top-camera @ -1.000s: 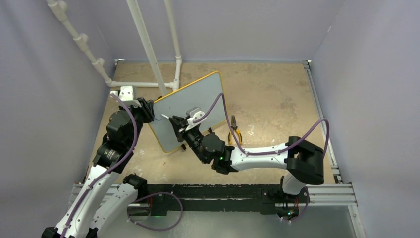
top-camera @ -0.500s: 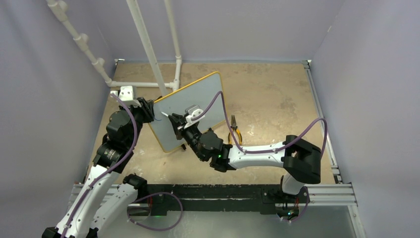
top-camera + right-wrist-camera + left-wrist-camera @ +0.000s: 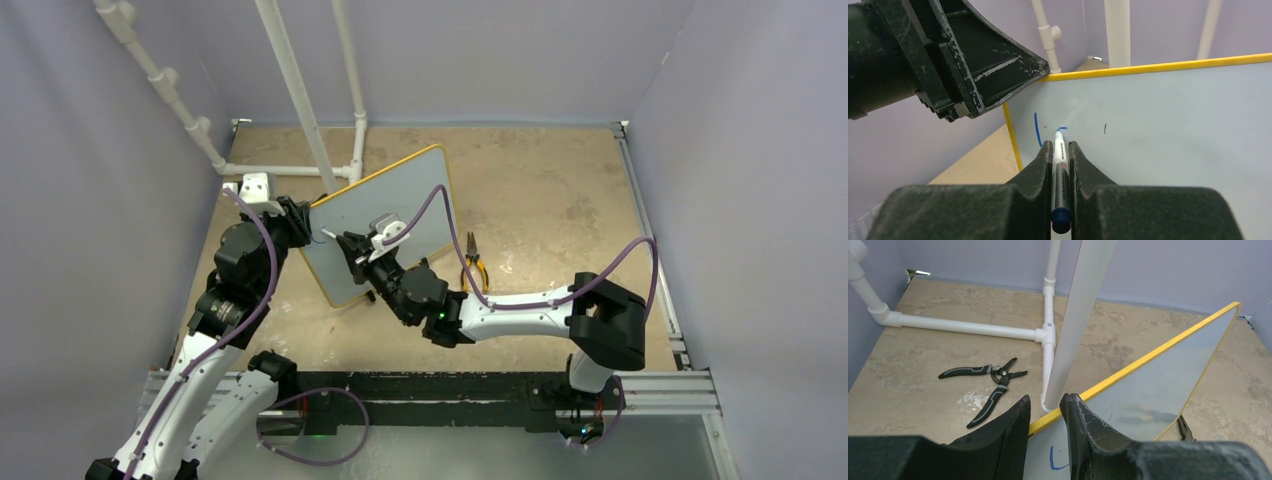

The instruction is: Write a sentence on the whiteboard

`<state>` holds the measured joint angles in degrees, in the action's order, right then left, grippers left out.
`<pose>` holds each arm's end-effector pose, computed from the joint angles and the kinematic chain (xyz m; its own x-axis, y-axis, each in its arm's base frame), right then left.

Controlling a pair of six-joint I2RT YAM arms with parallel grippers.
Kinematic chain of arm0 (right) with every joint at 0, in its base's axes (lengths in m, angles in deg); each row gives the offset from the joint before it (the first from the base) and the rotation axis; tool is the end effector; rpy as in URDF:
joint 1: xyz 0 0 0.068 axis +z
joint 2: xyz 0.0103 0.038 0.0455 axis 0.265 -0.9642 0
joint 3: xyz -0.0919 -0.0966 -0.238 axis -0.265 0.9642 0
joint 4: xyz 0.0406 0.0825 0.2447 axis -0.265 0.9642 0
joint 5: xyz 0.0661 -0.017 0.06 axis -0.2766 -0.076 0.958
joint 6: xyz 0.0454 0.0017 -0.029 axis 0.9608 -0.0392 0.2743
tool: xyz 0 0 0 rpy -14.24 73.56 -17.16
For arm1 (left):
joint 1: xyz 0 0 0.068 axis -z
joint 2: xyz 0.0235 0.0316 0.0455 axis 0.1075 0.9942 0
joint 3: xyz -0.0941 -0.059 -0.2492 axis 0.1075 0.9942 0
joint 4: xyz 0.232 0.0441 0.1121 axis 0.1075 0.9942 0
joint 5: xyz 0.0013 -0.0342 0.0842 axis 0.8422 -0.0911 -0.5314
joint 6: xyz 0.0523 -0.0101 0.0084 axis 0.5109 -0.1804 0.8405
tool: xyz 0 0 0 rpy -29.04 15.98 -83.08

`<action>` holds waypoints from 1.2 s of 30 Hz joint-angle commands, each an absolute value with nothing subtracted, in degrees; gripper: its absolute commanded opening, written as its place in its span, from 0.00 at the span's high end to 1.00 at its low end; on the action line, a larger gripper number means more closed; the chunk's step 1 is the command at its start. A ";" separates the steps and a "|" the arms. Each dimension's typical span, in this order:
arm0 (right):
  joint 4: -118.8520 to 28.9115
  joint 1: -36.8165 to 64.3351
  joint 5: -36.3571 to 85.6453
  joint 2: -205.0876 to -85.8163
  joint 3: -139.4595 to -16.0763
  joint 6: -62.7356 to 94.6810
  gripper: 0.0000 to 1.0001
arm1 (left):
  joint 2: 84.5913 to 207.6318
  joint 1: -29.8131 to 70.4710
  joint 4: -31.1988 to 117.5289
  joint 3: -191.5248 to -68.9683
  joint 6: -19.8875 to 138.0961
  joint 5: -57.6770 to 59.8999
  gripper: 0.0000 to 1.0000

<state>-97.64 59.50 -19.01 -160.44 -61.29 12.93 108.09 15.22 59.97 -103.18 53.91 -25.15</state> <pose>0.1191 0.3604 0.3037 0.0265 0.3018 -0.9530 -0.6358 0.7408 0.2170 0.1455 -0.0451 0.3531 -0.1261 -0.2454 -0.9612 0.0260 0.9678 -0.2505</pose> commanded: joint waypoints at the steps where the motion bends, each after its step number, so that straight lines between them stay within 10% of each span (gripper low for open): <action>1: -97.29 59.28 -18.70 -160.61 -61.96 13.74 1.00 | 108.32 14.80 60.65 -102.29 54.20 -23.67 0.69; 36: -98.84 59.27 -23.60 -157.36 -61.32 10.89 1.00 | 108.37 13.96 60.25 -102.25 53.81 -22.45 0.69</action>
